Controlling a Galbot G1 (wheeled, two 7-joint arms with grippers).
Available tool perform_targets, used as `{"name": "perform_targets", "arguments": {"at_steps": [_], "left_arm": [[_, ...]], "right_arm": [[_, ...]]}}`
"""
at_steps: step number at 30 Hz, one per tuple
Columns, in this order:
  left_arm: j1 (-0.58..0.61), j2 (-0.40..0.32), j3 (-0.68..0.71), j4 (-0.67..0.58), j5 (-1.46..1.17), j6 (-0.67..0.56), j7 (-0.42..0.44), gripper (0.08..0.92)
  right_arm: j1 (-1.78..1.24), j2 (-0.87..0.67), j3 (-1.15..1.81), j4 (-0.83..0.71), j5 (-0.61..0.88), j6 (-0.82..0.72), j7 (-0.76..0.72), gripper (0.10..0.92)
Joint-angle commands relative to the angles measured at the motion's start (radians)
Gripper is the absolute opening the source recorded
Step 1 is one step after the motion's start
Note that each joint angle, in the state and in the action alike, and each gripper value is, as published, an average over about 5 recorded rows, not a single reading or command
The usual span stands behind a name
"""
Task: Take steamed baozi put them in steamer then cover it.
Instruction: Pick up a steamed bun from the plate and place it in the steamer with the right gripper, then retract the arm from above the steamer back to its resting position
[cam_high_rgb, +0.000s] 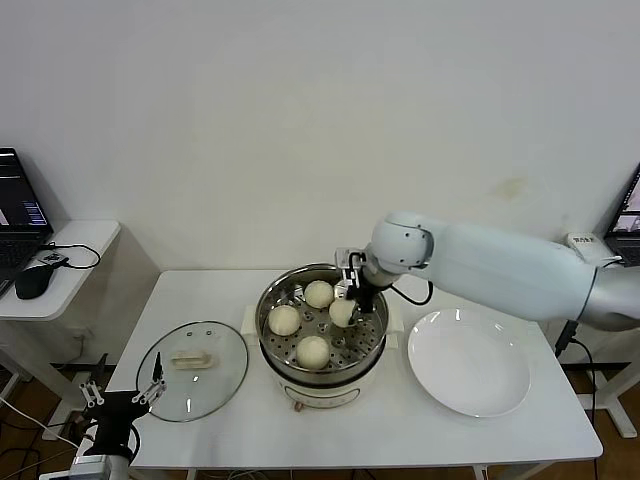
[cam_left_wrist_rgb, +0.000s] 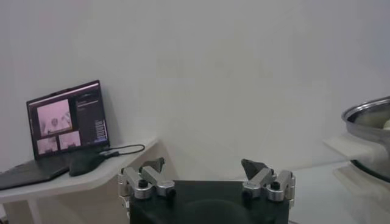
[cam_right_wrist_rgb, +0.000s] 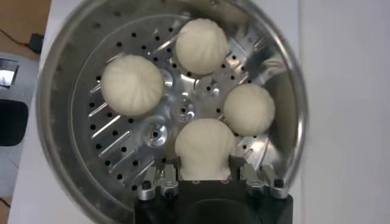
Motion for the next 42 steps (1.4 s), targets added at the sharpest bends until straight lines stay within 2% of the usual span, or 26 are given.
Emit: {"name": "perform_targets", "arguments": {"at_steps": [1, 6, 14, 17, 21, 24, 26, 29, 32, 35, 42], "left_arm": [[-0.004, 0.002, 0.001, 0.007, 0.000, 0.001, 0.001, 0.823], [-0.008, 0.004, 0.002, 0.010, -0.002, 0.001, 0.001, 0.823], [-0.017, 0.007, 0.003, 0.015, -0.004, 0.002, 0.001, 0.823], [-0.019, 0.006, 0.004, 0.016, -0.005, 0.002, 0.001, 0.823], [-0.019, 0.006, 0.002, 0.019, -0.006, 0.001, 0.001, 0.823], [-0.020, 0.005, -0.001, 0.022, -0.006, -0.001, 0.000, 0.823], [-0.022, 0.007, 0.000, 0.024, -0.005, -0.002, -0.002, 0.823], [-0.026, 0.012, 0.003, 0.033, -0.004, -0.005, -0.005, 0.823], [-0.031, 0.009, 0.009, 0.044, -0.003, -0.009, -0.007, 0.823], [-0.034, 0.006, 0.022, 0.056, 0.003, -0.016, -0.010, 0.823], [-0.052, 0.014, 0.080, 0.099, 0.074, -0.003, -0.031, 0.823]], "right_arm": [[-0.038, 0.024, -0.012, -0.023, -0.021, -0.015, 0.010, 0.518], [-0.028, 0.005, 0.001, -0.002, -0.018, -0.014, 0.012, 0.538], [0.022, -0.094, 0.098, 0.113, 0.037, -0.011, 0.052, 0.751], [0.004, -0.159, 0.148, 0.183, 0.142, 0.005, 0.200, 0.806], [-0.130, -0.304, 0.257, 0.313, 0.275, 0.049, 0.502, 0.821], [-0.349, -0.421, 0.417, 0.394, 0.340, 0.145, 0.707, 0.823], [-0.553, -0.478, 0.580, 0.429, 0.327, 0.257, 0.791, 0.823], [-0.891, -0.507, 0.867, 0.454, 0.242, 0.409, 0.837, 0.823], [-1.235, -0.441, 1.191, 0.455, 0.135, 0.534, 0.822, 0.822], [-1.508, -0.288, 1.475, 0.433, 0.007, 0.666, 0.769, 0.823], [-1.815, 0.077, 1.807, 0.370, -0.188, 0.890, 0.653, 0.823]]}}
